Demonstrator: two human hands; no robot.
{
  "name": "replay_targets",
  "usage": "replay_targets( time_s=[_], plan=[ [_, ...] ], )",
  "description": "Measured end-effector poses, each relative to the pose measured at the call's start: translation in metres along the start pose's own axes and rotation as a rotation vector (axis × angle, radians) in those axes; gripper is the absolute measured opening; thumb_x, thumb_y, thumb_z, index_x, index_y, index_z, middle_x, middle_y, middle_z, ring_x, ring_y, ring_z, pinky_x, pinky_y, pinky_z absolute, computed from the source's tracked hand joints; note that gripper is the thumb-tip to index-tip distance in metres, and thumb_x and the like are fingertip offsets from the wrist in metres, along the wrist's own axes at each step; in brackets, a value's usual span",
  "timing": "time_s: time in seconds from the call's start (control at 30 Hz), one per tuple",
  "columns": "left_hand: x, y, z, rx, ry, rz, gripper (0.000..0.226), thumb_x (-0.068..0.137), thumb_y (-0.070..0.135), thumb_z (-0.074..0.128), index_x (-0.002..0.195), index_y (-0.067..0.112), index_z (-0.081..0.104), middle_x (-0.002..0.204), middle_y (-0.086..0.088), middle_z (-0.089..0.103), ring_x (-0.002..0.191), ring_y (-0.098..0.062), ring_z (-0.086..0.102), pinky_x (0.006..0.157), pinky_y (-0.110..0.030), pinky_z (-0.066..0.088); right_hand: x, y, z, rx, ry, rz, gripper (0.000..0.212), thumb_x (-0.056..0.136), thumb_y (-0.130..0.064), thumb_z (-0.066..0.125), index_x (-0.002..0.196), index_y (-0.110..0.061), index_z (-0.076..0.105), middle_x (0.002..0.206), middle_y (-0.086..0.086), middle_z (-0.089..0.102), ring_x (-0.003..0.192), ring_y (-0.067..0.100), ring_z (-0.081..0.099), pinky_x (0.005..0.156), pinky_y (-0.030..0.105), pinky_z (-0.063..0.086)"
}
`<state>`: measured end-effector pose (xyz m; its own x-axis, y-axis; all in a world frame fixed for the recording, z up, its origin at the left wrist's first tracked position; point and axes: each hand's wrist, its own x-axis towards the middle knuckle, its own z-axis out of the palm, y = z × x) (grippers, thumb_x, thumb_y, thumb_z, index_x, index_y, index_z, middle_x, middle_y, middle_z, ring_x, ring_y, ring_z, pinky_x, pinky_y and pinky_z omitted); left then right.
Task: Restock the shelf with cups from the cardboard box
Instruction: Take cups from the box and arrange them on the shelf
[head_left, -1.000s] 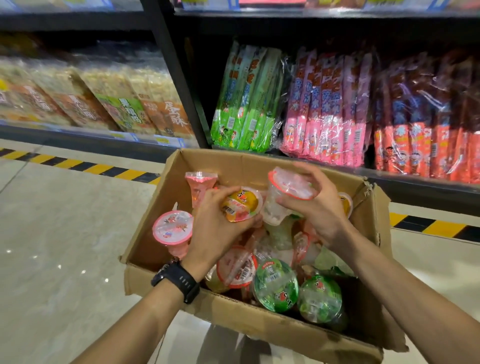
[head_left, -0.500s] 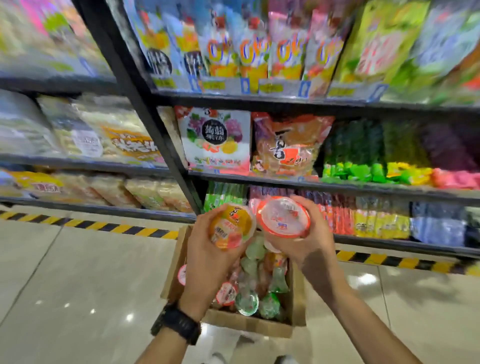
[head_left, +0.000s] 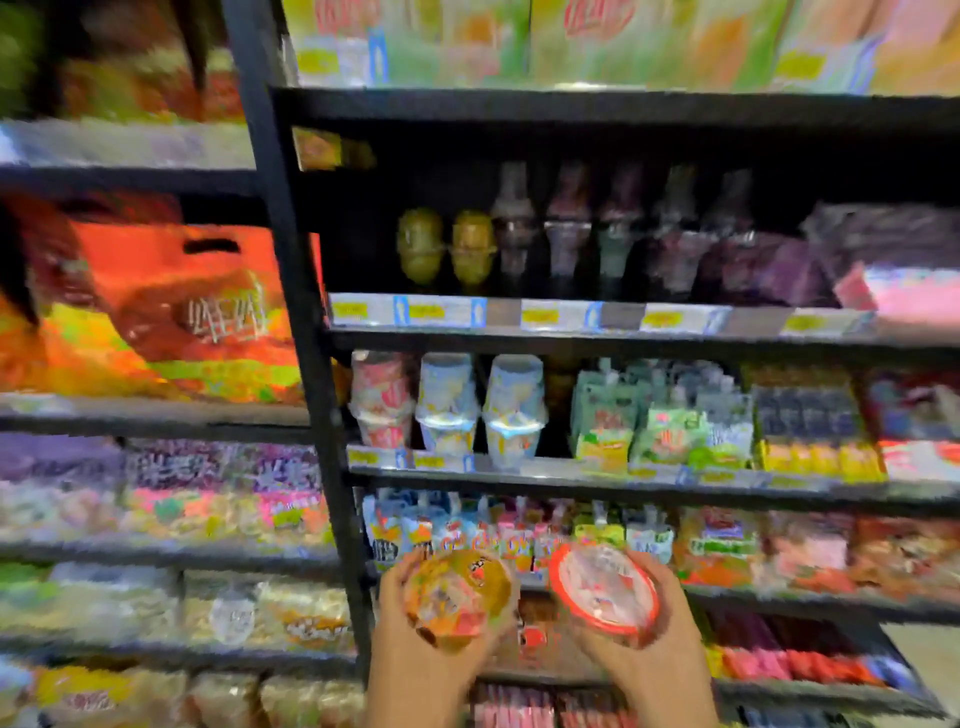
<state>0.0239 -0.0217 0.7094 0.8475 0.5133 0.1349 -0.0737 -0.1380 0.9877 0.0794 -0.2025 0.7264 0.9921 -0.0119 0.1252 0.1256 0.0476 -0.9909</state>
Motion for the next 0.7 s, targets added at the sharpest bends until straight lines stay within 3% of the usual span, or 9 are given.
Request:
replay_targets(
  time_s=[0.03, 0.1, 0.17, 0.23, 0.33, 0.47, 0.7],
  plan=[
    [0.006, 0.015, -0.001, -0.021, -0.009, 0.030, 0.088, 0.050, -0.003, 0.094, 0.116, 0.030, 0.045, 0.107, 0.011, 0.061, 0.090, 0.007, 0.062, 0.074, -0.008, 0.045, 0.006, -0.016, 0.002, 0.008, -0.024, -0.031, 0.113, 0.008, -0.017, 0.092, 0.113, -0.002, 0.054, 0.105, 0.015, 0.065, 0.088, 0.008, 0.069, 0.065, 0.007, 0.048],
    [0.019, 0.040, -0.001, -0.092, 0.020, 0.095, 0.085, 0.042, 0.001, 0.096, 0.109, 0.024, 0.051, 0.109, -0.002, 0.063, 0.092, -0.012, 0.064, 0.073, -0.016, 0.049, 0.011, -0.046, 0.003, 0.009, -0.035, -0.096, 0.091, 0.031, 0.008, 0.091, 0.113, -0.003, 0.054, 0.103, 0.011, 0.065, 0.075, -0.005, 0.066, 0.062, 0.004, 0.047],
    [0.025, 0.069, 0.003, -0.144, 0.023, 0.170, 0.084, 0.035, 0.025, 0.100, 0.105, 0.029, 0.052, 0.106, 0.002, 0.065, 0.086, -0.005, 0.066, 0.067, -0.012, 0.051, 0.014, -0.074, 0.000, 0.004, -0.034, -0.146, 0.080, 0.048, 0.021, 0.085, 0.117, -0.006, 0.055, 0.109, 0.010, 0.065, 0.079, -0.001, 0.064, 0.064, 0.005, 0.049],
    [0.027, 0.099, 0.007, -0.141, 0.016, 0.221, 0.084, 0.038, 0.043, 0.095, 0.109, 0.034, 0.051, 0.108, 0.007, 0.065, 0.086, 0.003, 0.065, 0.069, -0.014, 0.051, 0.023, -0.094, -0.009, 0.005, -0.035, -0.222, 0.076, 0.053, 0.013, 0.086, 0.116, -0.016, 0.057, 0.113, 0.005, 0.065, 0.084, -0.001, 0.065, 0.068, 0.010, 0.052],
    [0.036, 0.134, 0.018, -0.091, -0.005, 0.288, 0.081, 0.053, 0.041, 0.088, 0.121, 0.032, 0.047, 0.114, 0.013, 0.058, 0.089, 0.007, 0.062, 0.066, -0.010, 0.051, 0.040, -0.127, -0.025, 0.020, -0.069, -0.281, 0.068, 0.060, -0.010, 0.089, 0.114, -0.033, 0.055, 0.114, -0.008, 0.062, 0.096, 0.002, 0.063, 0.073, 0.020, 0.051],
    [0.059, 0.166, 0.048, -0.065, 0.019, 0.345, 0.082, 0.057, 0.040, 0.087, 0.127, 0.029, 0.045, 0.120, 0.009, 0.056, 0.101, 0.000, 0.060, 0.072, -0.013, 0.050, 0.073, -0.166, -0.049, 0.047, -0.068, -0.339, 0.070, 0.058, -0.024, 0.088, 0.119, -0.028, 0.055, 0.114, -0.010, 0.062, 0.097, 0.001, 0.063, 0.071, 0.017, 0.051],
    [0.111, 0.205, 0.097, -0.066, 0.102, 0.385, 0.071, 0.072, 0.027, 0.084, 0.132, 0.021, 0.045, 0.117, 0.010, 0.054, 0.095, 0.005, 0.056, 0.061, -0.006, 0.049, 0.161, -0.203, -0.079, 0.105, -0.040, -0.345, 0.068, 0.062, -0.016, 0.088, 0.122, -0.019, 0.056, 0.112, -0.003, 0.065, 0.100, 0.011, 0.065, 0.078, 0.029, 0.054]
  ],
)
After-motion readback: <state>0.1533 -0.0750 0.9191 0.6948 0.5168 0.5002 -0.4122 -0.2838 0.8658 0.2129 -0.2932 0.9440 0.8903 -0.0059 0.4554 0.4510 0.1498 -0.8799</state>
